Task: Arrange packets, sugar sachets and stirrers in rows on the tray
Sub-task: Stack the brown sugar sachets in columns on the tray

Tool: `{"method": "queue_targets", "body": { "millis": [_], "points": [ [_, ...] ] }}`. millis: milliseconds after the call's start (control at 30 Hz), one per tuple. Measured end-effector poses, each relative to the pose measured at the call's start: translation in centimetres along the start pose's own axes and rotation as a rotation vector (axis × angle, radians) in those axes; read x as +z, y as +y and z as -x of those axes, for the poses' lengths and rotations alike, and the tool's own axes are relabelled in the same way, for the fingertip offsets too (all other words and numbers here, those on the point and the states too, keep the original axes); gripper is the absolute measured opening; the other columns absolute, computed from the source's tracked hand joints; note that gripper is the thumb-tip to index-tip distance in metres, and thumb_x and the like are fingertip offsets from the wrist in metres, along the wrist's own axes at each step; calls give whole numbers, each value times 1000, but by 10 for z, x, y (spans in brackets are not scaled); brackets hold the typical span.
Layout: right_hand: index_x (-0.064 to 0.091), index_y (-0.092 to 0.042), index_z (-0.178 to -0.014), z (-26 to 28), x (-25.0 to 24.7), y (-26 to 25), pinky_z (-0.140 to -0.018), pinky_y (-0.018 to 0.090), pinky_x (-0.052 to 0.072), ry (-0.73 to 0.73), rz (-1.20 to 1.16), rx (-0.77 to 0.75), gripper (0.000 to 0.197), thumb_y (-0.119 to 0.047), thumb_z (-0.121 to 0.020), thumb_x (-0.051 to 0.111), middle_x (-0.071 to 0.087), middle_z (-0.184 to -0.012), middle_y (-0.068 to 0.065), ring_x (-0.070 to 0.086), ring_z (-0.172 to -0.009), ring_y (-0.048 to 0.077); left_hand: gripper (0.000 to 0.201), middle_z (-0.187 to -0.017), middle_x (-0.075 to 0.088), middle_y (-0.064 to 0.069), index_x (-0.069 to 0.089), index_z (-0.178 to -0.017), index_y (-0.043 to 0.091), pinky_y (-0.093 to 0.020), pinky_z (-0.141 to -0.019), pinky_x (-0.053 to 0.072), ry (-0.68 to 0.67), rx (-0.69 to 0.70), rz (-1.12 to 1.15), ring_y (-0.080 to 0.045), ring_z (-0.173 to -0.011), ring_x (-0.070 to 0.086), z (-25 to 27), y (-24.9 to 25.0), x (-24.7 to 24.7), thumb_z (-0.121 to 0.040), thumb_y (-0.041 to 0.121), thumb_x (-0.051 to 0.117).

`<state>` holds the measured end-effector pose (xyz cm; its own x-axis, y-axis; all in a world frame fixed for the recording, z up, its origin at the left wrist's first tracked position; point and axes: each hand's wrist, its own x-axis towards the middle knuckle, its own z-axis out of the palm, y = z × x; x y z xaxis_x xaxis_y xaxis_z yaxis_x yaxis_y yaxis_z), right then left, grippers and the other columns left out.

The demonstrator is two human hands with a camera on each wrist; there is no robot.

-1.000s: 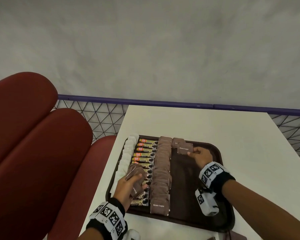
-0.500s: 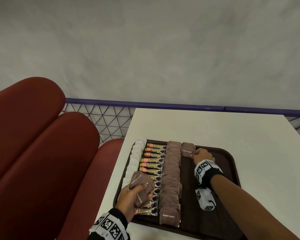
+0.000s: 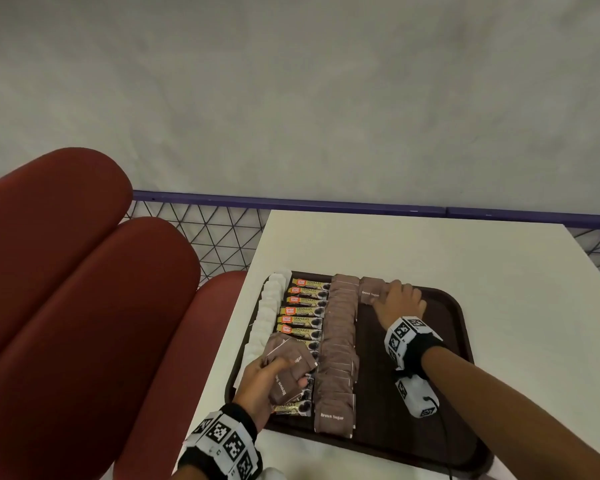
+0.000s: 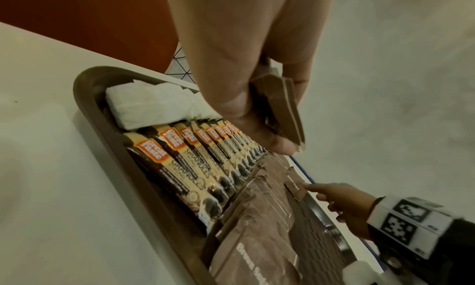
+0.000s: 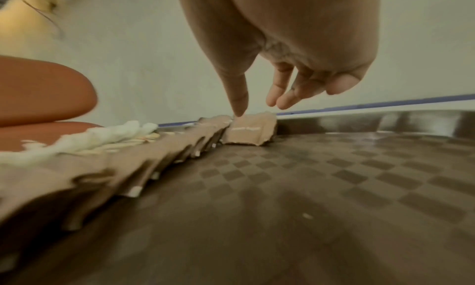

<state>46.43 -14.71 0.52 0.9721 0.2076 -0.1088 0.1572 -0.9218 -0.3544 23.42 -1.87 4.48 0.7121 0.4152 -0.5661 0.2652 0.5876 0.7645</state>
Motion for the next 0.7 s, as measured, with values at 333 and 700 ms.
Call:
{"method": "queue_targets", "body": {
  "millis": [333, 700],
  "points": [
    [49, -29, -77, 81, -22, -9, -74, 12, 42, -404, -563, -398, 17, -24, -85, 64, 56, -83, -9, 53, -83, 10, 24, -97, 71, -20, 63, -107, 1, -33, -59, 58, 11, 19, 35, -26, -75, 71, -1, -13, 18, -83, -3, 61],
    [50, -25, -91, 101, -13, -9, -65, 13, 39, -581, -679, -401, 26, -17, -78, 72, 47, -77, -9, 45, -67, 2, 30, -107, 68, -24, 60, -113, 4, -37, -69, 58, -50, 7, 52, -33, -90, 67, 1, -20, 28, -83, 2, 63]
  ]
}}
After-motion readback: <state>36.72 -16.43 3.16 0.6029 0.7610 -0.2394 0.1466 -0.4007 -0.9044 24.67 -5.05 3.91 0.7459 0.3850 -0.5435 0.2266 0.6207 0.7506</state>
